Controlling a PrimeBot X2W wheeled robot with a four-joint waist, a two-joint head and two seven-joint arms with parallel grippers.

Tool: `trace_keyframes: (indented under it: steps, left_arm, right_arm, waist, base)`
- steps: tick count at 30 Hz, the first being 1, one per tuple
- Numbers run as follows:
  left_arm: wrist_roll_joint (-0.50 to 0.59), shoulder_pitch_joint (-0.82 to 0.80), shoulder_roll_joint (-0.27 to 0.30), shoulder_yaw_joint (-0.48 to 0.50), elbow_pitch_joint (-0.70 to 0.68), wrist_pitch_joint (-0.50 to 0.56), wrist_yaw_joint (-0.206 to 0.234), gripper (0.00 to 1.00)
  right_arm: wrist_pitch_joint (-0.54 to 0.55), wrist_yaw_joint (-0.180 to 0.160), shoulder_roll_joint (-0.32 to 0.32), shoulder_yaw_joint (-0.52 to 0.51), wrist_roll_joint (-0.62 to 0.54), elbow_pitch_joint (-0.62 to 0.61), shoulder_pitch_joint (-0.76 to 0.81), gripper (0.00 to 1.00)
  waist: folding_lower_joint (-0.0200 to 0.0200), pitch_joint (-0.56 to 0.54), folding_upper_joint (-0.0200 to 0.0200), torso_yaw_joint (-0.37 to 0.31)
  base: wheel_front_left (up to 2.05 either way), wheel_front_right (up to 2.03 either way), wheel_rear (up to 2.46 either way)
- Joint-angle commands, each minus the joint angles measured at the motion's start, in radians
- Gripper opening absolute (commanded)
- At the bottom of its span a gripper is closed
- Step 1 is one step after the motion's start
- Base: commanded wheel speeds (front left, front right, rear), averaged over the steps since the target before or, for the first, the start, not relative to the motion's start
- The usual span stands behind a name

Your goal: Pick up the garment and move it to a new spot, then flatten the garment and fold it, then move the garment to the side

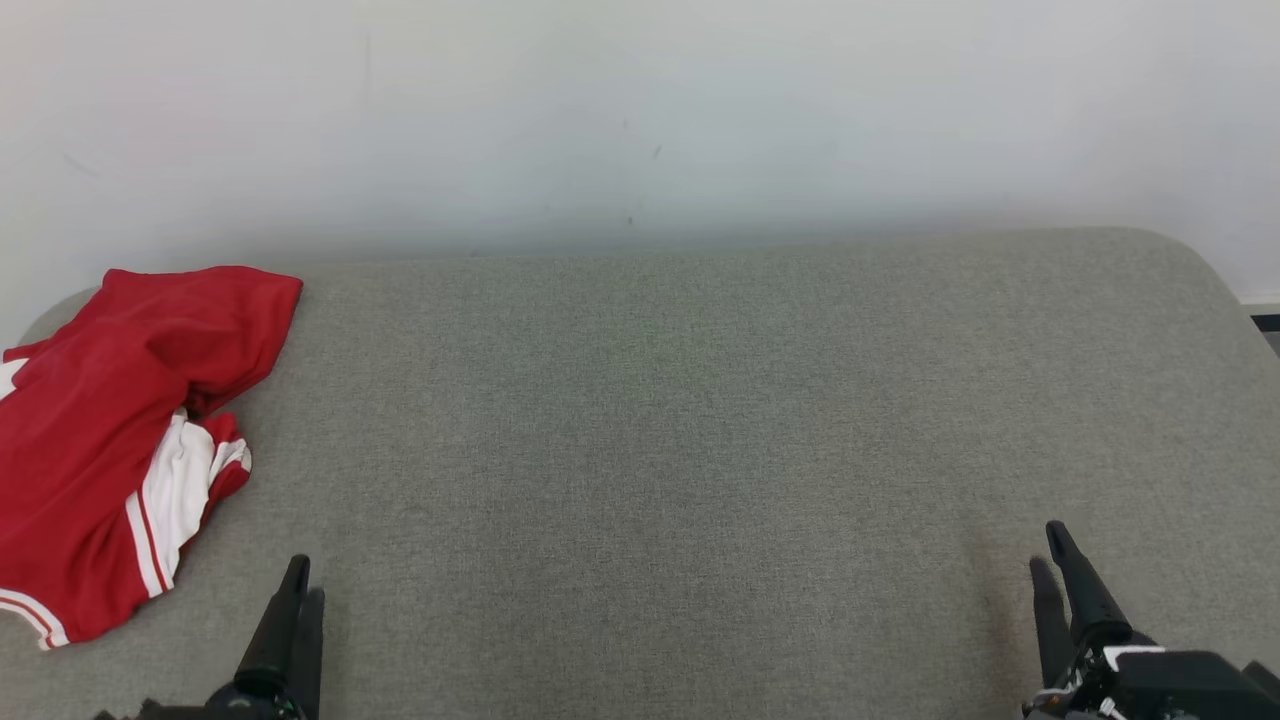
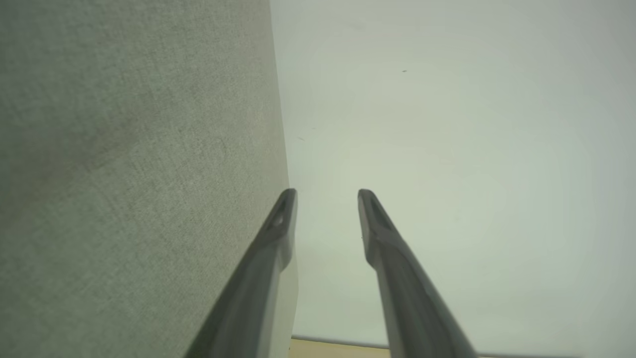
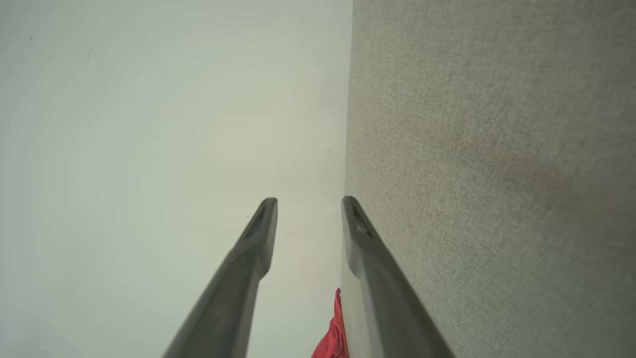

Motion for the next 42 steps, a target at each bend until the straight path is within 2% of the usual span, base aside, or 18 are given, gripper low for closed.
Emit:
trace_keyframes:
  steps: [1, 8, 16, 42]
  left_arm:
    - [0.003, 0.000, 0.000, -0.002, -0.005, -0.006, 0.000, 1.00]
    - [0.055, 0.008, 0.001, -0.006, -0.027, -0.042, 0.000, 1.00]
    - [0.165, 0.010, 0.002, -0.001, -0.056, -0.075, 0.000, 1.00]
    - [0.722, 0.036, 0.005, -0.012, -0.165, -0.179, 0.052, 1.00]
  right_arm:
    - [-0.006, 0.000, 0.000, 0.004, -0.003, -0.003, 0.000, 1.00]
    - [-0.042, 0.000, -0.001, 0.025, -0.044, -0.022, 0.011, 1.00]
    - [-0.075, 0.000, -0.001, 0.042, -0.150, -0.045, 0.016, 1.00]
    - [-0.179, -0.001, -0.002, 0.114, -0.638, -0.122, 0.038, 1.00]
  waist:
    - [0.0000, 0.000, 0.0000, 0.000]
    - [0.0000, 0.001, 0.0000, 0.001]
    - [0.0000, 0.003, 0.0000, 0.002]
    - [0.0000, 0.001, 0.0000, 0.010]
  base:
    - [0.00, 0.00, 0.00]
    - [0.00, 0.00, 0.00]
    - [0.00, 0.00, 0.00]
    - [0.00, 0.00, 0.00]
